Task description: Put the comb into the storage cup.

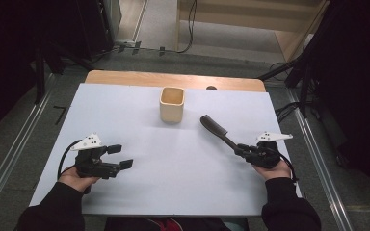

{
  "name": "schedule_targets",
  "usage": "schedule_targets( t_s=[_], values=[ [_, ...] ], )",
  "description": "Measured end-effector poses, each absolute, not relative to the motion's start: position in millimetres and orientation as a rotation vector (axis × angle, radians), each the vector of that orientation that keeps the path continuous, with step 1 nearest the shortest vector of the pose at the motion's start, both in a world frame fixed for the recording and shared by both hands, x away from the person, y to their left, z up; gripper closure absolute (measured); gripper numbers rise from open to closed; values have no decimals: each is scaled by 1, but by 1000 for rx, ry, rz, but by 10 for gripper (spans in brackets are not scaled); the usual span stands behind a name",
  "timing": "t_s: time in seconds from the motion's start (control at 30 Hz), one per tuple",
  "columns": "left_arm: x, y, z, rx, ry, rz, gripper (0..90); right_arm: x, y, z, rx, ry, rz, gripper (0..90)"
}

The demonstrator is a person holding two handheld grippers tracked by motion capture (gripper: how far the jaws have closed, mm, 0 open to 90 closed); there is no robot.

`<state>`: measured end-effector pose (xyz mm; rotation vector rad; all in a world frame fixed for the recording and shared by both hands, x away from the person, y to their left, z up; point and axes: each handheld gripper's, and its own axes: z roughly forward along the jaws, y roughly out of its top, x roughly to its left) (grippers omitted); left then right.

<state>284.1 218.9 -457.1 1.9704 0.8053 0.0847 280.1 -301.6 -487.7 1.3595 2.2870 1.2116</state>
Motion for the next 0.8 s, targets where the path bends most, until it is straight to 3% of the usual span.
schedule_targets(
  t_s=[0.8],
  values=[
    [286, 209, -443, 1965, 886, 23, 234, 273, -284, -454, 1527, 2105, 1187, 704]
  ],
)
